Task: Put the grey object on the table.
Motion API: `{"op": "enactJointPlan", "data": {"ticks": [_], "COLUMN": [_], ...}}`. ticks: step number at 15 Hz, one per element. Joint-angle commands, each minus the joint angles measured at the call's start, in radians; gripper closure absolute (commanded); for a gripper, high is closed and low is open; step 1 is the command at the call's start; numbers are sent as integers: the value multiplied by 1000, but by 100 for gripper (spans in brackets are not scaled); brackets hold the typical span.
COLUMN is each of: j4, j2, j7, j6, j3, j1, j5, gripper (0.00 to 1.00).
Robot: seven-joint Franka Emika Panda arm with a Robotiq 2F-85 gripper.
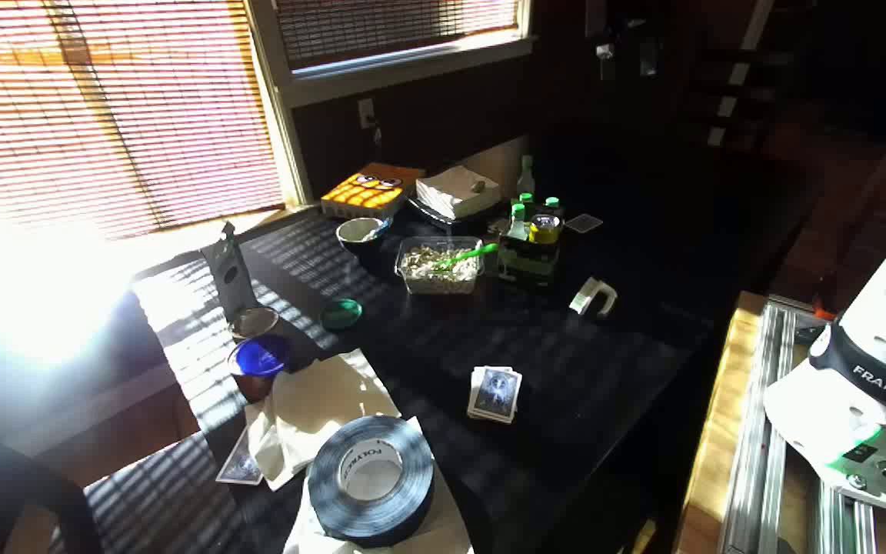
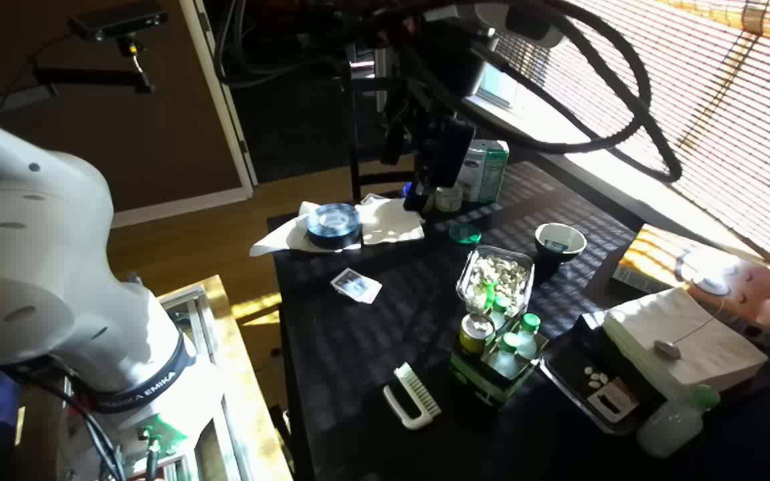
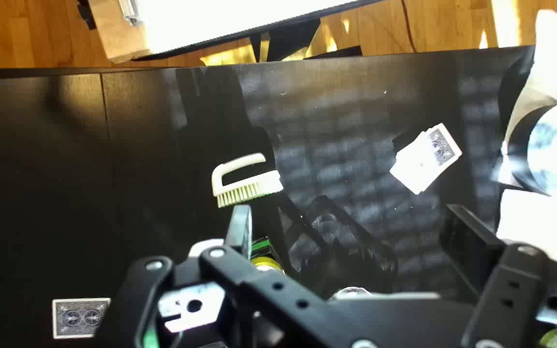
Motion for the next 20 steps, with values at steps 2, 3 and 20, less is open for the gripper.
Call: {"op": "enactJointPlan", "data": {"ticks": [2, 3, 20], "j4": [2, 10, 439], "j2": [2, 12, 666], "j7": [-4, 5, -146], "j6": [-2, 21, 700], "j3": [11, 3, 24], "j1": [-13, -10, -53], "j5": [3, 50, 110], "gripper": [0, 0, 0]}}
